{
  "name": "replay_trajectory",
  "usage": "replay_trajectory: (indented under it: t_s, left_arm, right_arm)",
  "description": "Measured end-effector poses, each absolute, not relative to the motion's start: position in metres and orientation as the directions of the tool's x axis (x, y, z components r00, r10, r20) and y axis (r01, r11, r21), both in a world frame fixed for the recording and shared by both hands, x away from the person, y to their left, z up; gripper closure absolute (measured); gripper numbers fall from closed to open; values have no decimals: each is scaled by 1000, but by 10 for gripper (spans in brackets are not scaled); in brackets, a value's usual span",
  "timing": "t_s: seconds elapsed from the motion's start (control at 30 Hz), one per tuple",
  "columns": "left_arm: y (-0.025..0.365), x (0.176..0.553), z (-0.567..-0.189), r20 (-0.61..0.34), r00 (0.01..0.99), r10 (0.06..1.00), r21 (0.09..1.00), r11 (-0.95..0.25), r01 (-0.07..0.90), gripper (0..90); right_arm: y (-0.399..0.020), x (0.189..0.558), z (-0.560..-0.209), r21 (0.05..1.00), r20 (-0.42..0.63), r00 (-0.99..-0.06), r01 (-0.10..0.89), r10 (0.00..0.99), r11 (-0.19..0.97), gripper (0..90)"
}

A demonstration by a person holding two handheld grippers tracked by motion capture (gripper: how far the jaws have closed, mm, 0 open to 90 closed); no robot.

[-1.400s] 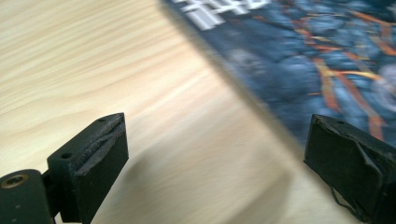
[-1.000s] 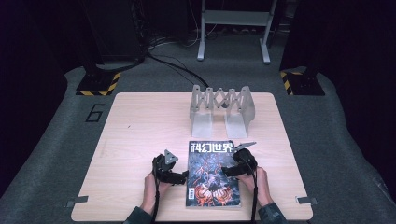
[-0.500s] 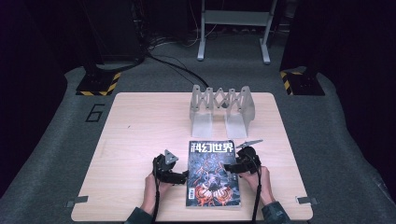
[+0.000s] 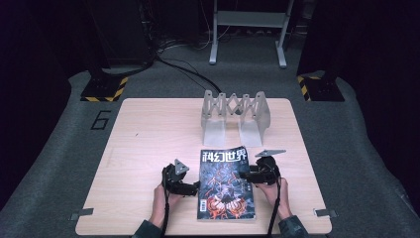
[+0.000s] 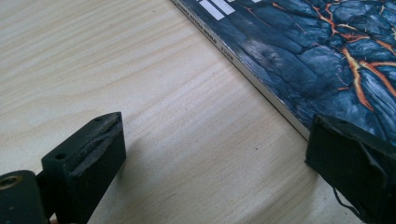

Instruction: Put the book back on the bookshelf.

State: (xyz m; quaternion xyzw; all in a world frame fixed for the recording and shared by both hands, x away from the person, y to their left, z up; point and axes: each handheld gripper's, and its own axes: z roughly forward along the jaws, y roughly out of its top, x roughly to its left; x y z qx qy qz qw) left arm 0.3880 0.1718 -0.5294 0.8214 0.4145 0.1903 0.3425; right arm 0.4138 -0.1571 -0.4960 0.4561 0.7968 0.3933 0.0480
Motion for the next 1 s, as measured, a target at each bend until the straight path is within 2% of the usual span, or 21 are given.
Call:
replay_trajectory:
  t_s: [0.33,0.67,1.0]
  left_arm:
    - [172,388,-529,30,584,811,721,-422,550,49]
    - [172,388,-530,24,583,812,721,-418,553,49]
    - [172,388,-530,22,583,812,720,-417,554,49]
  right_arm:
    - [-156,416,-495,689,295,-581,679,759,253,426]
    - [-155,435,-500,700,326,-587,677,741,228,418]
    - [-148,439,-504,688,331,-618,675,713,265,430]
